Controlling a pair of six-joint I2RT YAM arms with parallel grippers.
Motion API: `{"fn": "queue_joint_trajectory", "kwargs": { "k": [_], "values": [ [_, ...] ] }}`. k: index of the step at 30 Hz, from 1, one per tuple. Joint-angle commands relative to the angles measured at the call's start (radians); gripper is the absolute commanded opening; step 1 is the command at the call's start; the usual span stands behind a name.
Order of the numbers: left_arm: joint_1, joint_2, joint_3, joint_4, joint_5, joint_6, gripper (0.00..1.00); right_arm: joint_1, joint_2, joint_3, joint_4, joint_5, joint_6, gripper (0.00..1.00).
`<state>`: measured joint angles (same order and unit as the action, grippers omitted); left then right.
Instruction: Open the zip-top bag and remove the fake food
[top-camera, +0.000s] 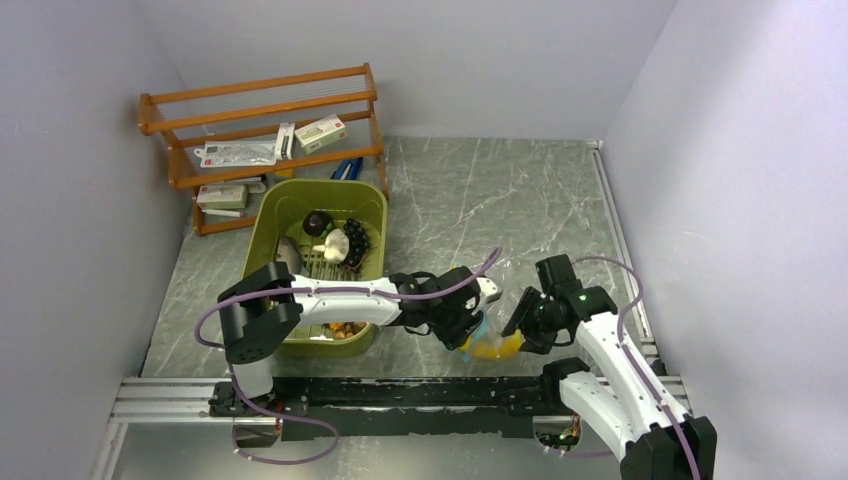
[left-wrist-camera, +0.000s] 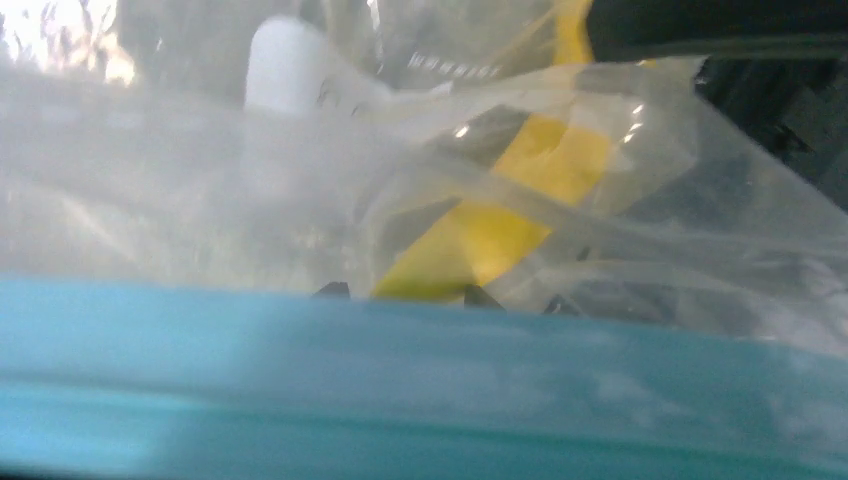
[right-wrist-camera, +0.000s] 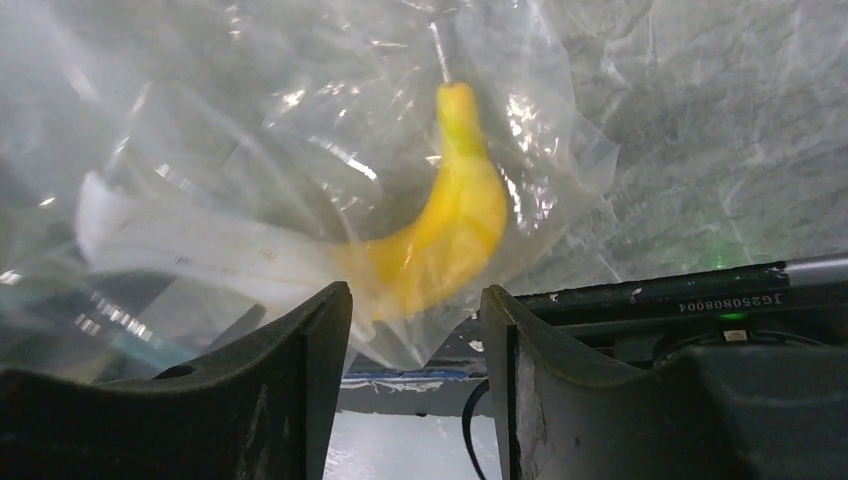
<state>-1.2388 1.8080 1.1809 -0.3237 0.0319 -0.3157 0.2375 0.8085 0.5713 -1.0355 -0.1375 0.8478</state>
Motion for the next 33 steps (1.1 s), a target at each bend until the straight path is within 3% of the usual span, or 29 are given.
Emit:
{"fn": "queue_joint_trajectory", "kwargs": {
  "k": [1, 9, 17, 19, 22, 28, 33],
  "values": [
    [-0.005, 0.002, 0.003, 0.130, 0.136, 0.196, 0.57, -0.002, 0.024, -0.065, 0.075, -0.072, 0.019, 0.51],
    [-0.005, 0.079, -0.021, 0.160, 0.259, 0.306, 0.54, -0.002, 0.140, -0.124, 0.236, -0.064, 0.047, 0.48],
    [-0.007, 0.126, -0.024, 0.095, 0.213, 0.279, 0.48, -0.001, 0.197, -0.126, 0.309, -0.090, 0.036, 0.46],
    [-0.009, 0.128, -0.039, 0.100, 0.175, 0.262, 0.47, -0.002, 0.203, -0.128, 0.308, -0.088, 0.030, 0.46],
    [-0.025, 0.165, -0.045, 0.054, -0.053, 0.203, 0.45, -0.003, 0.175, -0.128, 0.319, -0.102, 0.024, 0.45],
    [-0.072, 0.154, -0.051, 0.016, -0.205, 0.167, 0.19, -0.003, -0.004, -0.110, 0.291, 0.010, 0.136, 0.46],
    [-0.086, 0.048, -0.084, 0.048, -0.214, 0.165, 0.09, -0.004, -0.026, -0.060, 0.212, 0.167, 0.141, 0.47]
  ]
}}
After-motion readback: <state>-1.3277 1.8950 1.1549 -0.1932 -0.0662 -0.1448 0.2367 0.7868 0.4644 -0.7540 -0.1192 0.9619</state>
